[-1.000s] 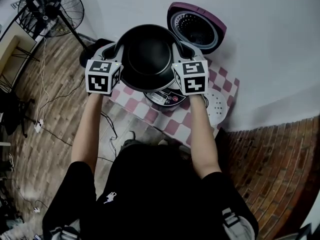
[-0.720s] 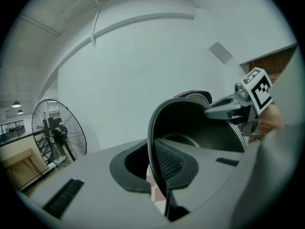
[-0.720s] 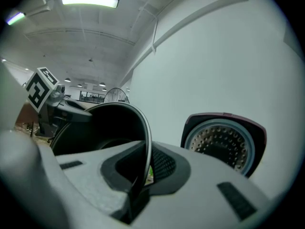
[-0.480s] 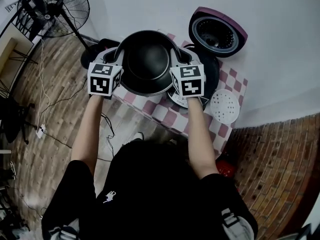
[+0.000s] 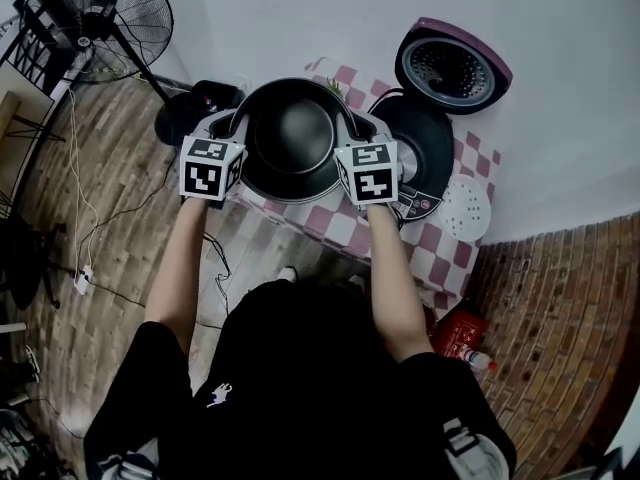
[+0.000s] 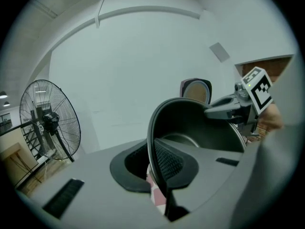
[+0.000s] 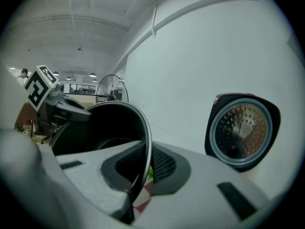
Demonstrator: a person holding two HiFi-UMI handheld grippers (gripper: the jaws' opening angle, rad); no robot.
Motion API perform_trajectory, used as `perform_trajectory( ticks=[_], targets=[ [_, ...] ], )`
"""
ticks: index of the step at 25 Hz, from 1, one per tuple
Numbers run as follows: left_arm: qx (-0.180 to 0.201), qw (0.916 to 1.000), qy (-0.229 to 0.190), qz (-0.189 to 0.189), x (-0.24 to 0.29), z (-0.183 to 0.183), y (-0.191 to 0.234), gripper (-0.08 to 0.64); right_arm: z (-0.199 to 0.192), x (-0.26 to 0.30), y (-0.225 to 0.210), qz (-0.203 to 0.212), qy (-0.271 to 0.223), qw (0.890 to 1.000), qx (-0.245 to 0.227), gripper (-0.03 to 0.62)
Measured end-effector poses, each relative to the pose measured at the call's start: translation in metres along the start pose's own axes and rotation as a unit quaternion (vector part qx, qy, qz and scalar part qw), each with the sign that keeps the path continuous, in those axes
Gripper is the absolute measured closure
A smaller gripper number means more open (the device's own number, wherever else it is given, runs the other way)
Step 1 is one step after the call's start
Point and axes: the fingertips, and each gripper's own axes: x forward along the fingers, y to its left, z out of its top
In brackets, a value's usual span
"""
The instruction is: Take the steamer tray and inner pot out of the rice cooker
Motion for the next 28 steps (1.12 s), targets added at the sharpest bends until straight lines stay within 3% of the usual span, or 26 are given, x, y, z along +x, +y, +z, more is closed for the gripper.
perform_trajectory(
  ticks=[9,18,28],
  targets=[
    [-0.008,0.9977,0.055,-0.039,0.02,-0.063,0.017,0.545,-0.053,0.029,0.036,-0.012,0.057,0.998,0.029,0.568],
    [-0.018,0.9895,0.124,-0.072,0.044,-0.133,0.015,0.545,-0.12,0.05,0.058,-0.016,0.122,0.991,0.059,0.568],
    [-0.024,0.9811,0.169,-0.09,0.075,-0.172,0.016,0.545,-0.157,0.075,0.061,-0.022,0.173,0.983,0.063,0.563]
  ],
)
